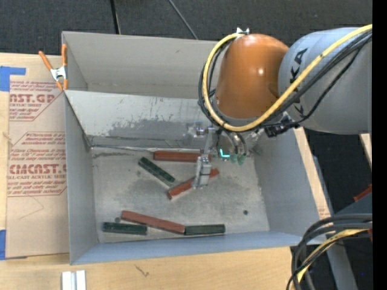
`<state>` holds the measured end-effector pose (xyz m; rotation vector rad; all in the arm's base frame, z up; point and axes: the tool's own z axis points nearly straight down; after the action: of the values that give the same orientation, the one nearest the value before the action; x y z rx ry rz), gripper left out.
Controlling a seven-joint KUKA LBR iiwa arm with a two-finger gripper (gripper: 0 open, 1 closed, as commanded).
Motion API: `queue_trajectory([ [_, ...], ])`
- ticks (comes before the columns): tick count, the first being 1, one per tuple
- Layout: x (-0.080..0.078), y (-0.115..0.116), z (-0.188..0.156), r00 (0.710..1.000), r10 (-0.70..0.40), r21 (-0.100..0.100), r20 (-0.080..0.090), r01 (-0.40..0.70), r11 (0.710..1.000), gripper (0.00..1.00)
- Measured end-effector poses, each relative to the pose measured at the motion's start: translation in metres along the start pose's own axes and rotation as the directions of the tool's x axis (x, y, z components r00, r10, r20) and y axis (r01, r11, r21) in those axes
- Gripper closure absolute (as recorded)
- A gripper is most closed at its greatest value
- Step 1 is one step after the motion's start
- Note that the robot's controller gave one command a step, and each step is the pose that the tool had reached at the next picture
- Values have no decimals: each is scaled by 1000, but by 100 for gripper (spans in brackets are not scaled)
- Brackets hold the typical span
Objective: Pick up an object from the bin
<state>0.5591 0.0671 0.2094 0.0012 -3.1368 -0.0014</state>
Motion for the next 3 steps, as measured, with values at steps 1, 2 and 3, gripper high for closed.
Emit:
queue_trajectory([
  [1,-2,0,-3,1000,0,0,7,0,1000,0],
  [2,0,-22,57,997,-76,1,11,76,997,0],
  [3,3,-36,79,983,-181,1,1,181,983,0],
])
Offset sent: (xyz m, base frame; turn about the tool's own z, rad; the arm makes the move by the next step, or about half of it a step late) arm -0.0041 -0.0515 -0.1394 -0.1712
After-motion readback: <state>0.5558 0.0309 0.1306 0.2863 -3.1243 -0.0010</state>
